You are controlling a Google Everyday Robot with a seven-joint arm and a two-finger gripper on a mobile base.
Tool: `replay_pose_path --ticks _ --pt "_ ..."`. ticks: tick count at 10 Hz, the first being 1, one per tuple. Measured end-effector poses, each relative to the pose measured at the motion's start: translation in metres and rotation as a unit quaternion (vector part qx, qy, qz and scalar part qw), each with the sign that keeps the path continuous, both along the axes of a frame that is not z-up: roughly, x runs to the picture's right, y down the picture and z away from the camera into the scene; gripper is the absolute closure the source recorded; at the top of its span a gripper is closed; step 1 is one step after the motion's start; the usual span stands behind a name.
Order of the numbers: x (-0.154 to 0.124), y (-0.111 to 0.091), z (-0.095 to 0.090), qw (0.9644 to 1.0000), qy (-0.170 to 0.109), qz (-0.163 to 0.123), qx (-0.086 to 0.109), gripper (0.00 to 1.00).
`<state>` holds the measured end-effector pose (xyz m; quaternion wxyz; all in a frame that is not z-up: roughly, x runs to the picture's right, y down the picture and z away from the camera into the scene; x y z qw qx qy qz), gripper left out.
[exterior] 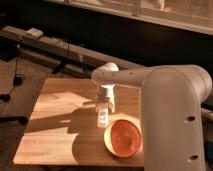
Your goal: Place the bottle in the ceramic bowl
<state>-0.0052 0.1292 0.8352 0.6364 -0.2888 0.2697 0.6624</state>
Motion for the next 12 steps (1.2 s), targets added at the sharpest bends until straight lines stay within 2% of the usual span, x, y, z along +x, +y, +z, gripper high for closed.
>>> replay_pose_path --ticks 4,8,10,12 --pt "-0.003 0.008 0.008 0.9998 -0.008 -0.007 -0.017 0.35" --pt "-0.006 0.022 0.022 0.9988 -0.017 -0.018 -0.042 0.37" --pt "-0.009 0.024 0.025 0.9981 -0.022 -0.021 -0.053 0.53" --pt "-0.009 0.018 0.020 0.9982 -0.023 -0.019 -0.052 0.74"
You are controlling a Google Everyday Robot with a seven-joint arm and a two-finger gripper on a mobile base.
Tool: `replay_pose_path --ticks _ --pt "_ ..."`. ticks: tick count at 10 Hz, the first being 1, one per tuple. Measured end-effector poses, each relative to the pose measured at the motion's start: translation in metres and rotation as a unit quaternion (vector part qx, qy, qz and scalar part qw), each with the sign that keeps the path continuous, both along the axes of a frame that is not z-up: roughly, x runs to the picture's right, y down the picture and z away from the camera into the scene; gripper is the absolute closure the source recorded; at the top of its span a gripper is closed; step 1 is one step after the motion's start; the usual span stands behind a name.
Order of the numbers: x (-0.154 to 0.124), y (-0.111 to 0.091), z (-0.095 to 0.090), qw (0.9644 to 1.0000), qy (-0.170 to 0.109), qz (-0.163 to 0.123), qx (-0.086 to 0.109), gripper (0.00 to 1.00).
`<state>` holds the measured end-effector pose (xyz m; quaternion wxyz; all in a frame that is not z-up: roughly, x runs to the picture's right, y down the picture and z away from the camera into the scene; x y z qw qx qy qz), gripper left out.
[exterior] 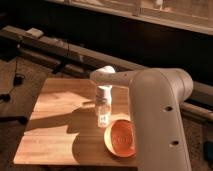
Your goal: Place the bottle in the ceramic bowl
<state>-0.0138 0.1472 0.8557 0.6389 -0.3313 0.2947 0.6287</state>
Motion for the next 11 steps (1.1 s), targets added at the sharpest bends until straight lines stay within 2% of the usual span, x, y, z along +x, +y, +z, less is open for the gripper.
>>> replay_pose_path --ticks 2,3,6,7,10,11 --pt "0.000 -0.015 -0.016 0.9999 0.000 0.007 0.008 0.92" --pt "0.000 -0.028 -0.033 0.9998 0.000 0.015 0.015 0.99" --pt "-0.001 -0.046 -0.082 0.9994 -0.002 0.022 0.025 1.00" --pt "-0.001 -0.042 -0.104 0.9995 -0.002 0.021 0.025 1.00" --pt "0.022 -0.024 -0.135 0.9991 0.023 0.033 0.012 1.00" --pt "0.033 -0.011 -0.150 0.9982 0.041 0.044 -0.001 1.00"
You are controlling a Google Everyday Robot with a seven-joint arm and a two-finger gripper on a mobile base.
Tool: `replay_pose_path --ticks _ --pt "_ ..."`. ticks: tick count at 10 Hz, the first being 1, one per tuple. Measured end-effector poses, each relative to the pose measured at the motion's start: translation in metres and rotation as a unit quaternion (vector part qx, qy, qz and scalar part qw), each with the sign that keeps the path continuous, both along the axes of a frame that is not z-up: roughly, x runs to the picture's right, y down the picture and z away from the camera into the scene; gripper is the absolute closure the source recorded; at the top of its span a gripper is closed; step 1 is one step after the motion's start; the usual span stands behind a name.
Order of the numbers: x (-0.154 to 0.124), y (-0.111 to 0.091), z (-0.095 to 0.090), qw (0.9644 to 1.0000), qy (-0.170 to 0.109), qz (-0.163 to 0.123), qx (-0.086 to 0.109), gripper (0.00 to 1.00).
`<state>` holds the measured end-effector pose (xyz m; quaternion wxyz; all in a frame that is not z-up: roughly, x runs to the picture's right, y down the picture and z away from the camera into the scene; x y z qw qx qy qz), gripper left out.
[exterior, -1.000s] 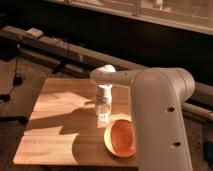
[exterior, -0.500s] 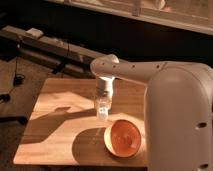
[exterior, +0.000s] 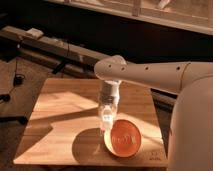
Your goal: Place the bottle in the ceramic bowl
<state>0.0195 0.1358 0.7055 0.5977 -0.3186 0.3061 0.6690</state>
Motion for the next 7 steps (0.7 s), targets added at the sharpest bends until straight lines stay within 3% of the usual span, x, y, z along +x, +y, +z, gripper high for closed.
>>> replay_pose_path --ticks 4,7 --pt "0.044 0.027 -0.025 0.9960 0.076 0.038 -0.028 0.97" --pt "0.062 0.035 -0.031 0.9901 0.123 0.054 -0.040 0.69"
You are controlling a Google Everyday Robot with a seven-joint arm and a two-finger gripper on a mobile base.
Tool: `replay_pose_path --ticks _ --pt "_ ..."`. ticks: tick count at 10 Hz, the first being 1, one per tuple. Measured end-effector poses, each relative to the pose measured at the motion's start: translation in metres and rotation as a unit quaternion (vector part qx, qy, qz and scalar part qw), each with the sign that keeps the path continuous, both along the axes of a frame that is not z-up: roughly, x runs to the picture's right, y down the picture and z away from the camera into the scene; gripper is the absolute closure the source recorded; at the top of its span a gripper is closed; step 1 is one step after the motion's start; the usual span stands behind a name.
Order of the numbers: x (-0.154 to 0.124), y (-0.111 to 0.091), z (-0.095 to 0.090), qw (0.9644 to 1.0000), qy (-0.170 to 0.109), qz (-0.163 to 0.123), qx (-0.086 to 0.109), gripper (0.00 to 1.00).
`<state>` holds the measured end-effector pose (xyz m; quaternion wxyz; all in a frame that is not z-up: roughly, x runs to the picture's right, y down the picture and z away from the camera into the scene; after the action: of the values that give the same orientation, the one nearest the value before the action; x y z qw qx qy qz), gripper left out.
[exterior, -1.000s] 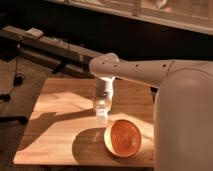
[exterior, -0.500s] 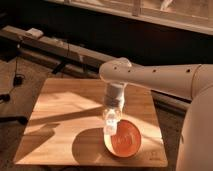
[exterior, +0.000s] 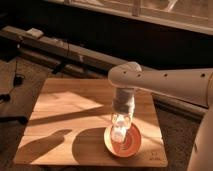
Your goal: Place the bottle in the ceramic bowl
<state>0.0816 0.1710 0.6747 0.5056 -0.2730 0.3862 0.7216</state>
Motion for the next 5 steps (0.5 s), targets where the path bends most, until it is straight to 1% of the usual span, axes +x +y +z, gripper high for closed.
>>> replay_pose_path --ticks 4,5 --pt "0.0011 -0.0012 0.0016 1.0000 0.007 0.003 -0.003 0.29" --pt "0.0017 -0.0015 0.0024 1.0000 0.008 0.004 -0.004 0.24"
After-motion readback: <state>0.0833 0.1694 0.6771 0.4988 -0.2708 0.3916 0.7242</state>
